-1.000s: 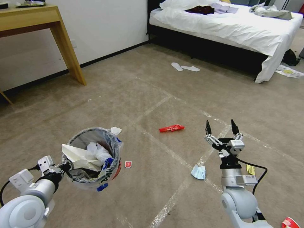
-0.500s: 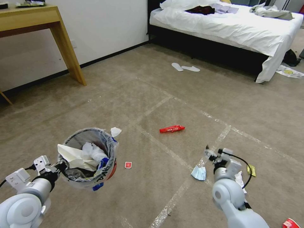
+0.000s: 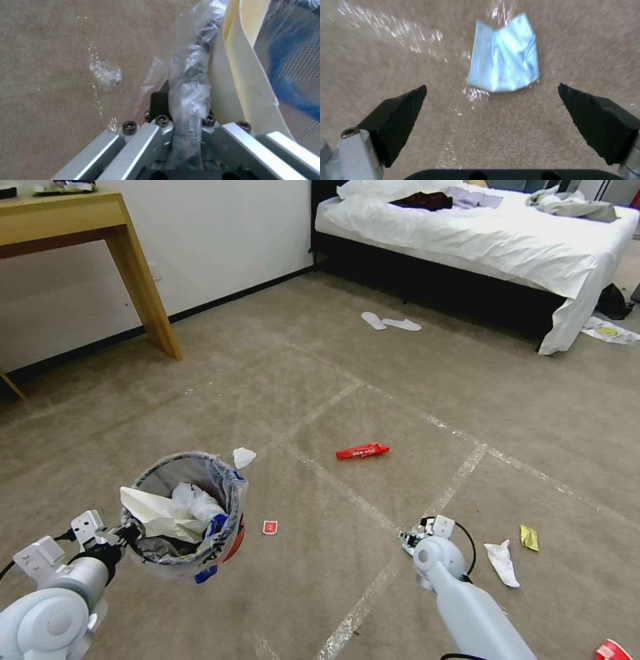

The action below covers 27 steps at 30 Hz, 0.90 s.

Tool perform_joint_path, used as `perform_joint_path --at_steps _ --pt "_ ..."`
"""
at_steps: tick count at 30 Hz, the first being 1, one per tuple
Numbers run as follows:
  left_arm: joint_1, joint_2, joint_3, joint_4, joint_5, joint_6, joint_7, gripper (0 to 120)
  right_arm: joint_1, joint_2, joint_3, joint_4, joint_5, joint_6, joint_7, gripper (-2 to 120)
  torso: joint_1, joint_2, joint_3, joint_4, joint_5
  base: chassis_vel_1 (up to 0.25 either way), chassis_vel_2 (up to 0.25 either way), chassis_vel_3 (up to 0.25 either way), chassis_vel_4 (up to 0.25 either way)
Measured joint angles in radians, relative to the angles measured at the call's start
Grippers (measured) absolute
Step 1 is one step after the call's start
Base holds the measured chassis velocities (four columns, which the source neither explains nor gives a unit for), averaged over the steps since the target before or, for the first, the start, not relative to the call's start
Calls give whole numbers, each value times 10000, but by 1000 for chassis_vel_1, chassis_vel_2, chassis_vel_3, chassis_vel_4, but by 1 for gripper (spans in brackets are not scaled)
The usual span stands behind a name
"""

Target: Pick up the trash bin and place the garbage on the floor into it.

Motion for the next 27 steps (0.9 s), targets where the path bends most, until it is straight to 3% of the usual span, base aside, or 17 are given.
perform_joint_path --at_steps 6,21,23,26,27 --pt "21 -4 -1 55 14 -7 -4 1 627 404 -207 -1795 -847 410 -519 100 -1 -1 0 2 4 0 0 0 0" --pt "92 -1 -4 78 29 -75 30 1 1834 898 -105 -4211 -2398 1425 -1474 99 -1 0 -1 1 2 0 0 0 0" --pt "107 0 0 70 30 -76 32 1 1940 954 -74 -4425 -2490 1478 -1549 98 -1 0 0 1 2 0 0 0 0" --pt "153 -5 10 -10 31 -81 39 1 2290 1126 29 -5177 -2838 1731 -1862 82 -1 0 -1 0 1 0 0 0 0" --pt "153 -5 10 -10 31 -81 39 1 2290 1126 29 -5177 -2838 1731 -1862 82 -1 0 -1 0 1 0 0 0 0"
